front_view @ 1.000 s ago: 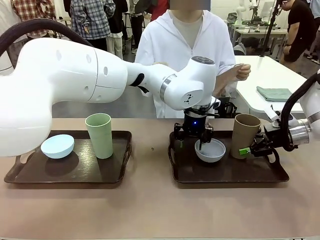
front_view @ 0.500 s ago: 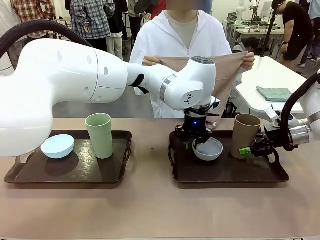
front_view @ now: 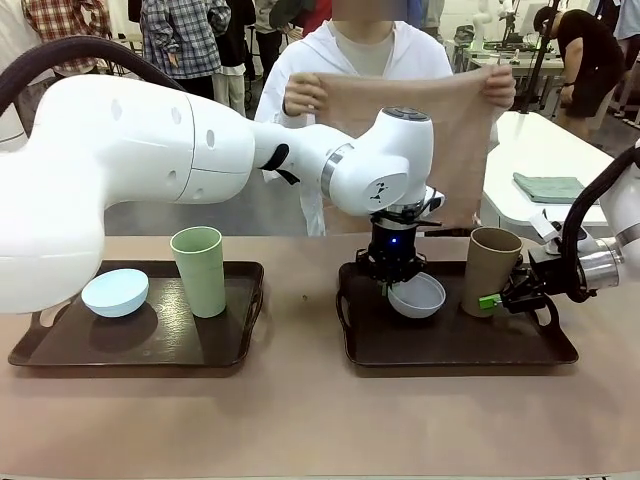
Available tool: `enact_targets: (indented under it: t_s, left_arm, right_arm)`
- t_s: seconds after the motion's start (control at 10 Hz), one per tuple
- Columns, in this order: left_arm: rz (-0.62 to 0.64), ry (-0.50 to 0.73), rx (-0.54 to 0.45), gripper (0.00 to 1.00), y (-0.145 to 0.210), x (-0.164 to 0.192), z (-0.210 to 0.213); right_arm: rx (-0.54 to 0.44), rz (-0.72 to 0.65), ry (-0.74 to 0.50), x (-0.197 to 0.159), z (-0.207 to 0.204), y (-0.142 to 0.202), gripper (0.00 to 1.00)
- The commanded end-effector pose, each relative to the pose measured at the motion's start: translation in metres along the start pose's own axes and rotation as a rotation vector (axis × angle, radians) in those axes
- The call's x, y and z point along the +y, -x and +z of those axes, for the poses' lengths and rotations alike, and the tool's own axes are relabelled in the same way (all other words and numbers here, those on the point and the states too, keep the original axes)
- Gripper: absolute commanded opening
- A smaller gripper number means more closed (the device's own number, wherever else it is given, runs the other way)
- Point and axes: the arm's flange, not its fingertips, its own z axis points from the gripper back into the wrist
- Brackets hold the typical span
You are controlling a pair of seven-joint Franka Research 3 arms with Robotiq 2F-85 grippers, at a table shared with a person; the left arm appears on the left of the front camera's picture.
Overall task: Set up a tray with a mat and arrange the tableware.
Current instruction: Pick up the Picnic Bowl and Reusable plastic cup from the Handle tray in front of the human's position and hold them in the air.
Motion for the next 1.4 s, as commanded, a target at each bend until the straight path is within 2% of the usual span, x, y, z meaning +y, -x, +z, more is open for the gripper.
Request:
enact_targets:
  t_s: [0.0, 0.2, 0.4, 0.6, 0.8, 0.9, 1.0, 1.3]
  left_arm:
    - [-0.055, -0.026, 0.088, 0.0, 0.0, 0.005, -0.001]
    - [-0.058, 0.004, 0.062, 0.0, 0.013, 0.021, 0.043]
    - [-0.066, 0.021, -0.031, 0.0, 0.039, 0.037, 0.111]
    - [-0.066, 0.014, -0.126, 0.0, 0.063, 0.041, 0.164]
    - [-0.042, -0.004, -0.182, 0.0, 0.079, 0.041, 0.198]
    - [-0.019, -0.012, -0.184, 0.0, 0.082, 0.041, 0.204]
    - [-0.069, 0.013, -0.155, 0.0, 0.065, 0.033, 0.207]
    - [-0.069, 0.013, -0.155, 0.0, 0.065, 0.033, 0.207]
  right_arm:
    - [-0.014, -0.038, -0.014, 0.009, 0.01, -0.012, 0.21]
    - [0.023, -0.06, -0.026, 0.042, 0.038, -0.054, 0.21]
    - [0.069, -0.038, 0.01, 0.082, 0.072, -0.106, 0.21]
    - [0.048, -0.009, 0.048, 0.107, 0.091, -0.14, 0.21]
    - [0.037, 0.026, 0.071, 0.128, 0.101, -0.169, 0.21]
    - [0.03, 0.028, 0.065, 0.13, 0.101, -0.175, 0.21]
    - [0.038, 0.037, 0.07, 0.117, 0.104, -0.167, 0.21]
    - [0.038, 0.037, 0.07, 0.117, 0.104, -0.167, 0.21]
